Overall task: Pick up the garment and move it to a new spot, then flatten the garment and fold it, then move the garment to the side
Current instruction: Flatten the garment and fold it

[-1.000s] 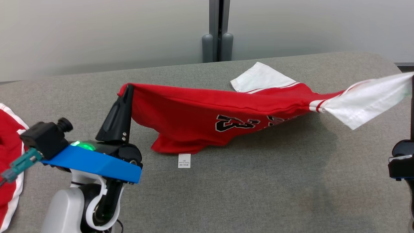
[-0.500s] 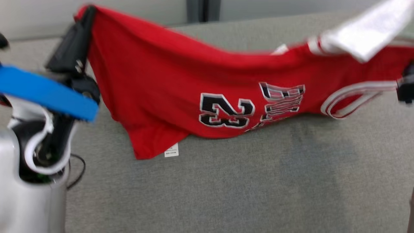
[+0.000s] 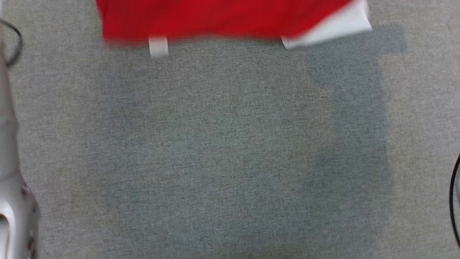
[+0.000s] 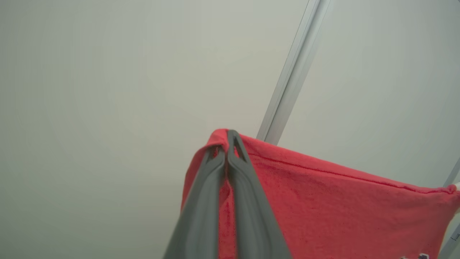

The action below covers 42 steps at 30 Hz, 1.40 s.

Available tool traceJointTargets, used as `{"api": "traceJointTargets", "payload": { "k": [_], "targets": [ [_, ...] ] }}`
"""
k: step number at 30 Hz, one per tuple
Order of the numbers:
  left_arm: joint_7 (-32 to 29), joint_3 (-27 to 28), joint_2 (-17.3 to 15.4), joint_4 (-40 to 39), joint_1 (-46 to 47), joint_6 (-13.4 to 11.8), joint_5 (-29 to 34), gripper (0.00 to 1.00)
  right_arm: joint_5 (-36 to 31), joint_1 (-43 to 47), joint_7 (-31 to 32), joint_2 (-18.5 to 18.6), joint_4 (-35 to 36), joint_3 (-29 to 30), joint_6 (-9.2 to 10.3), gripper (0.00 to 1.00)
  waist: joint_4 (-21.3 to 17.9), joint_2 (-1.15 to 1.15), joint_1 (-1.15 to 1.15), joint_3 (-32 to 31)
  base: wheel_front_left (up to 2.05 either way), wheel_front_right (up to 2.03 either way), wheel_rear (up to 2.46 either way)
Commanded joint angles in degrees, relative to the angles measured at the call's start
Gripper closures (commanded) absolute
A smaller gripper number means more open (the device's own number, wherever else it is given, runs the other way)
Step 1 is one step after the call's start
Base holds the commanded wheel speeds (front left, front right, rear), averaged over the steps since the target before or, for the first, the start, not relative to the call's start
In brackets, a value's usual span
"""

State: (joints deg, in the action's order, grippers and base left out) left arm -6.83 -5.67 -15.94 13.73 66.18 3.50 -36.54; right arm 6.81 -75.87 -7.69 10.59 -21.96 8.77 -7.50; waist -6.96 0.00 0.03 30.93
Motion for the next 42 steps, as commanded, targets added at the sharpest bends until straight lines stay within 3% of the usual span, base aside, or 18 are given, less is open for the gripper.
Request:
{"api": "traceJointTargets", "payload": {
  "k": [1, 8, 13, 18, 25, 32, 42],
  "targets": [
    [2.77, 0.22, -0.32, 1.22, 3.57, 0.32, 1.63, 1.00, -1.65, -2.99, -3.16, 0.73, -0.82, 1.02, 0.02, 1.00, 0.24, 0.00, -0.03, 0.06, 0.00, 0.00, 0.00],
    [13.68, -1.65, -0.32, 6.84, 8.39, 2.26, 4.93, 1.00, -4.80, -6.44, -7.47, 0.45, 1.36, 3.82, 0.02, 1.00, 0.67, 0.00, -0.03, 0.01, 0.00, 0.00, 0.00],
    [17.79, -3.14, -0.89, 10.90, 2.13, 3.07, 5.43, 1.00, -5.78, 2.72, -7.50, 1.17, 0.53, 1.90, 0.02, 1.00, 0.46, 0.00, -0.03, 0.50, 0.00, 0.00, 0.00],
    [20.65, -4.96, -0.34, 15.61, -8.40, 3.47, 6.16, 1.00, -4.81, 15.11, -6.55, 1.41, -7.24, -2.45, 0.02, 1.00, 0.49, 0.00, -0.03, -0.68, 0.00, 0.00, 0.00],
    [21.87, -6.22, 2.25, 17.69, -26.98, 3.79, 3.81, 1.00, 1.92, 33.31, 2.52, 2.22, -11.45, -5.22, 0.02, 1.00, 1.53, 0.00, -0.03, -6.50, 0.00, 0.00, 0.00],
    [20.28, -8.20, 3.57, 14.06, -43.73, 3.98, 0.19, 1.00, 5.04, 52.00, 14.40, 1.75, -0.29, -2.07, 0.02, 1.00, 3.08, 0.00, -0.03, -12.48, 0.00, 0.00, 0.00],
    [13.53, -11.10, 6.60, 3.22, -57.53, 0.60, -3.29, 1.00, 4.18, 74.12, 33.27, -6.37, 26.28, 4.79, 0.02, 1.00, 5.95, 0.00, -0.03, -17.95, 0.00, 0.00, 0.00]
  ]
}}
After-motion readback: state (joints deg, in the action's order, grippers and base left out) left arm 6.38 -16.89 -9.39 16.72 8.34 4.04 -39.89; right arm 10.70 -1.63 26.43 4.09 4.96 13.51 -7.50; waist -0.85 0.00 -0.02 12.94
